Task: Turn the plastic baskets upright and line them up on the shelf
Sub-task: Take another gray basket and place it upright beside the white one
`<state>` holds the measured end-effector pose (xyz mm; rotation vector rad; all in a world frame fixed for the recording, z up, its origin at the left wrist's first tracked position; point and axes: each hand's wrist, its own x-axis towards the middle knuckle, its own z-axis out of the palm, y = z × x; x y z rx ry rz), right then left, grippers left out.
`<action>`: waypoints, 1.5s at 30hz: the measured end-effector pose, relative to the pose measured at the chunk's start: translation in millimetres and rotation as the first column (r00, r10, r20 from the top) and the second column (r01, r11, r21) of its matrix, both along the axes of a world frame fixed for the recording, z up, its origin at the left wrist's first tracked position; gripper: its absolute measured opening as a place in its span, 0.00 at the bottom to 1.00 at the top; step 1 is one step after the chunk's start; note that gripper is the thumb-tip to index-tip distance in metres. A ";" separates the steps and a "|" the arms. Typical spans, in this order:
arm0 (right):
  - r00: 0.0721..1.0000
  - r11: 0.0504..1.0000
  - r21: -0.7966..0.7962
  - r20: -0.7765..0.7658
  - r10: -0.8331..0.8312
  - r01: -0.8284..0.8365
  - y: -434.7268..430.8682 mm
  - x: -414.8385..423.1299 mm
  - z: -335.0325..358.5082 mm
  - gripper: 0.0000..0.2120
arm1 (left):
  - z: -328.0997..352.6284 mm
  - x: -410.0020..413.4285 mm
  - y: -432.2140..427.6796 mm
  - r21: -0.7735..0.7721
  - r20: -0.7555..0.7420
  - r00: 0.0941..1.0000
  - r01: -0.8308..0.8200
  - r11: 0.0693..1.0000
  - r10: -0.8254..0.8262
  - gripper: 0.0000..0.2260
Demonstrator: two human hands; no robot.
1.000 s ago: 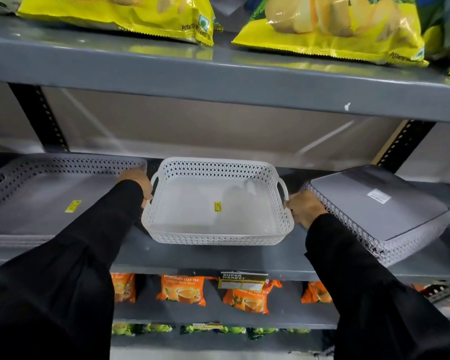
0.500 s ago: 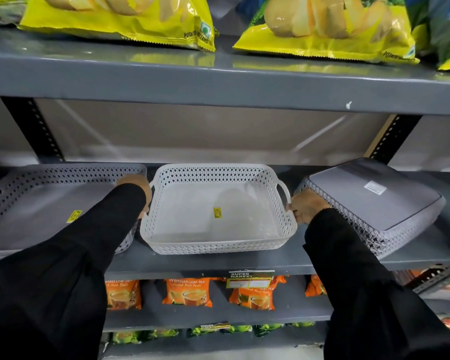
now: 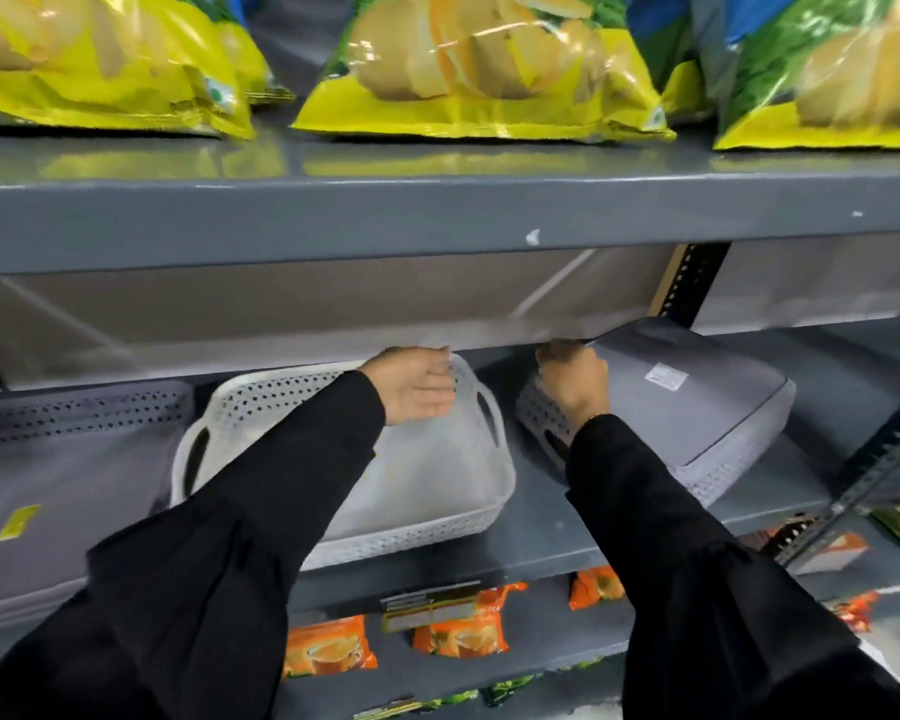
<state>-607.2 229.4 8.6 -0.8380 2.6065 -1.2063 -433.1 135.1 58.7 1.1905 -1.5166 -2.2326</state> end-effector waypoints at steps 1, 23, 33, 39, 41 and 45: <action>0.999 1.000 0.025 -0.038 0.001 0.000 8.8 -15.7 3.1 0.13 | 0.9 -19.2 10.5 0.098 -0.048 0.999 0.016 0.995 -0.011 0.24; 0.967 0.911 0.403 0.186 -0.174 0.086 96.6 -292.3 -31.2 0.45 | -29.6 -167.1 68.2 0.273 0.208 0.953 -0.272 0.923 0.219 0.39; 0.761 0.877 -0.365 0.648 0.000 0.311 108.0 -285.7 15.2 0.35 | 9.3 -155.6 36.6 0.046 -0.143 0.847 -0.510 0.859 0.511 0.29; 0.398 0.851 -0.496 0.825 0.401 0.172 133.5 -279.1 5.8 0.30 | -13.3 -134.0 36.0 -0.141 0.022 0.886 -0.456 0.879 0.463 0.05; 0.405 0.901 -0.421 0.846 0.348 0.104 138.1 -281.1 -7.0 0.33 | -27.7 -127.9 36.1 -0.192 0.090 0.892 -0.421 0.886 0.443 0.14; 0.613 0.961 -0.219 0.787 0.071 0.170 138.6 -285.1 -30.4 0.11 | -35.9 -128.5 45.5 -0.294 0.247 0.902 -0.278 0.914 0.354 0.18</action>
